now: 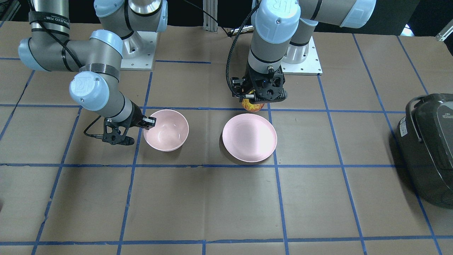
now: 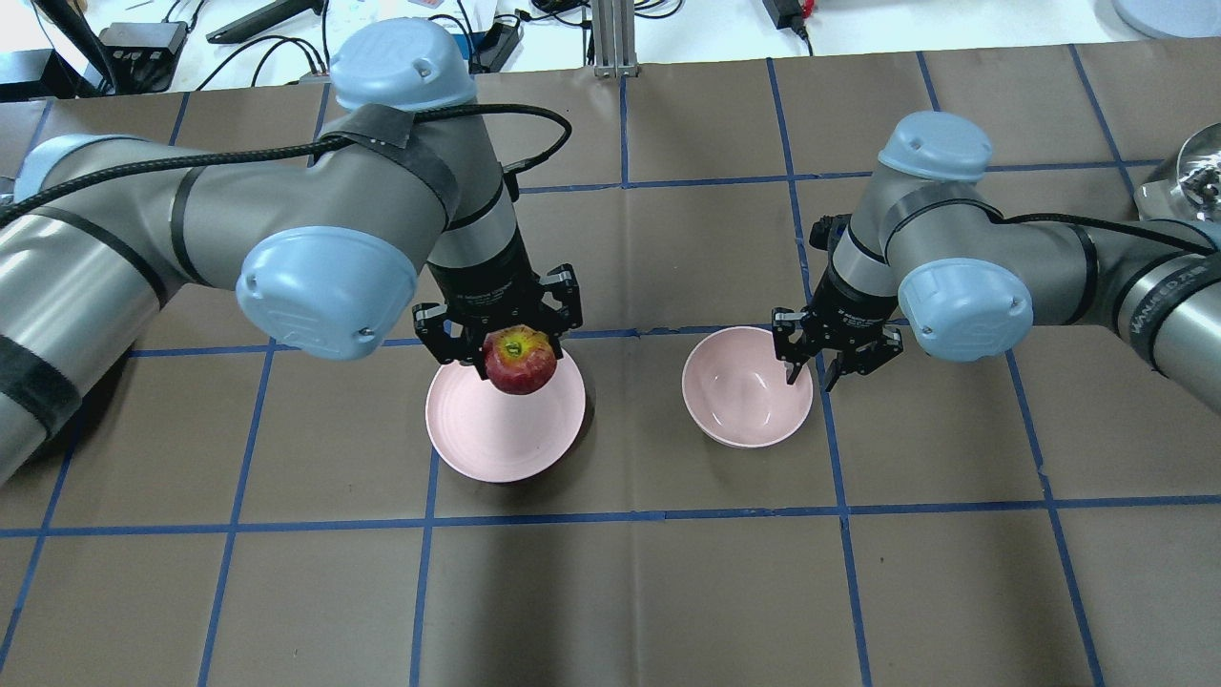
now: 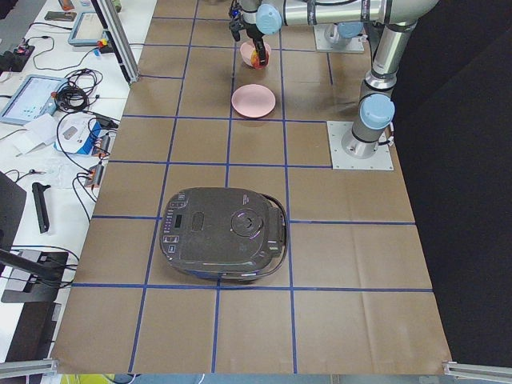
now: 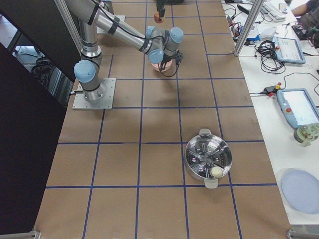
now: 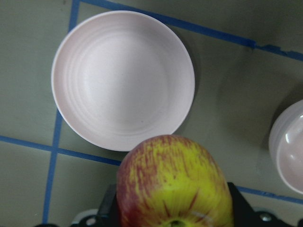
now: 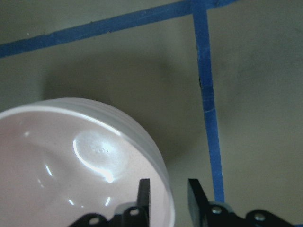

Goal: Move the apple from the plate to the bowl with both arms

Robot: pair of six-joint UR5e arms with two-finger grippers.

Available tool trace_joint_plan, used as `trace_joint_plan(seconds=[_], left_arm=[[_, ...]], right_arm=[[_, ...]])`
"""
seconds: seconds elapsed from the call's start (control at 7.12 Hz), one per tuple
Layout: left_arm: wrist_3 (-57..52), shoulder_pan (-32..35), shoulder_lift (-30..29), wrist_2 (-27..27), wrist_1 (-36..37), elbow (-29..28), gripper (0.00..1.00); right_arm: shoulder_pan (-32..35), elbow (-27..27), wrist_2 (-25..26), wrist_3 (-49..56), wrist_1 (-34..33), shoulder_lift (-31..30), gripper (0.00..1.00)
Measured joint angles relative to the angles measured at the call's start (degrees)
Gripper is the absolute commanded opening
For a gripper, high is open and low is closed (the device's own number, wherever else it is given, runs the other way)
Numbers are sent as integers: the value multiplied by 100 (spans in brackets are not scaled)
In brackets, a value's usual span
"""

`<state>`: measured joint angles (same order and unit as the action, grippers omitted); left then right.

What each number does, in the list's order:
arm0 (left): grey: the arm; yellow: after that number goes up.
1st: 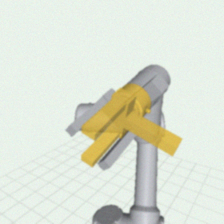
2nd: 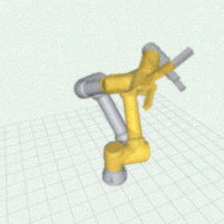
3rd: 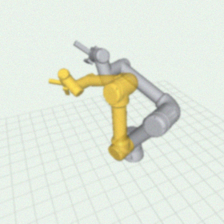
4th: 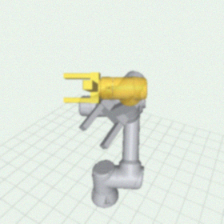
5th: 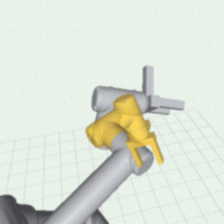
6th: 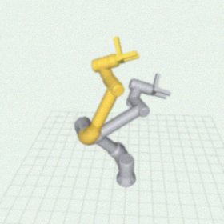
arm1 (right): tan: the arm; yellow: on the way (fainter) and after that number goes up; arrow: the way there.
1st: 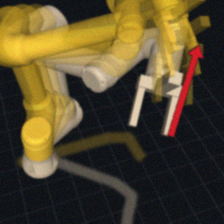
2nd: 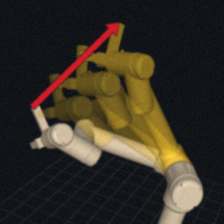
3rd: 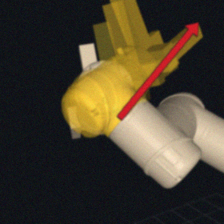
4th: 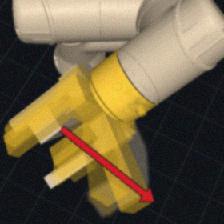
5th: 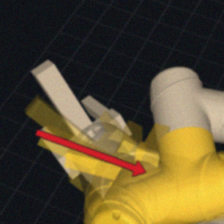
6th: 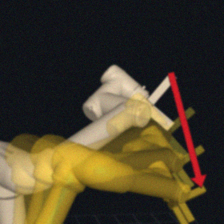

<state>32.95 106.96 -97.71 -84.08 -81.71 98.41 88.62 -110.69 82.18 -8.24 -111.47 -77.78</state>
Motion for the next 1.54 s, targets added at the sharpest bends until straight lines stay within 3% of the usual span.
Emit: trace_joint_plan(seconds=[0.14, 0.42, 0.7, 0.84, 0.98, 1.54], left_arm=[[713, 342, -309, 92, 302, -140, 34], [2338, 1002, -1212, 265, 1024, -631, 34], [3531, 1450, -2125, 501, 1573, -1176, 34], [3757, 1589, -2356, 556, 1674, -1289, 61], [3813, 1660, -2467, 574, 1721, -1322, 100], [3552, 1664, -2330, 607, 1705, -1320, 100]], right_arm=[[-28, 430, 100, 24, 205, -16, 100], [-92, 1719, 636, 46, 1311, -100, 100], [-386, 2472, 981, 98, 2066, -305, 100], [-602, 2574, 1112, 196, 2199, -405, 100], [-714, 2580, 1316, 280, 2245, -451, 100], [-775, 2535, 1627, 353, 2254, -483, 100]])
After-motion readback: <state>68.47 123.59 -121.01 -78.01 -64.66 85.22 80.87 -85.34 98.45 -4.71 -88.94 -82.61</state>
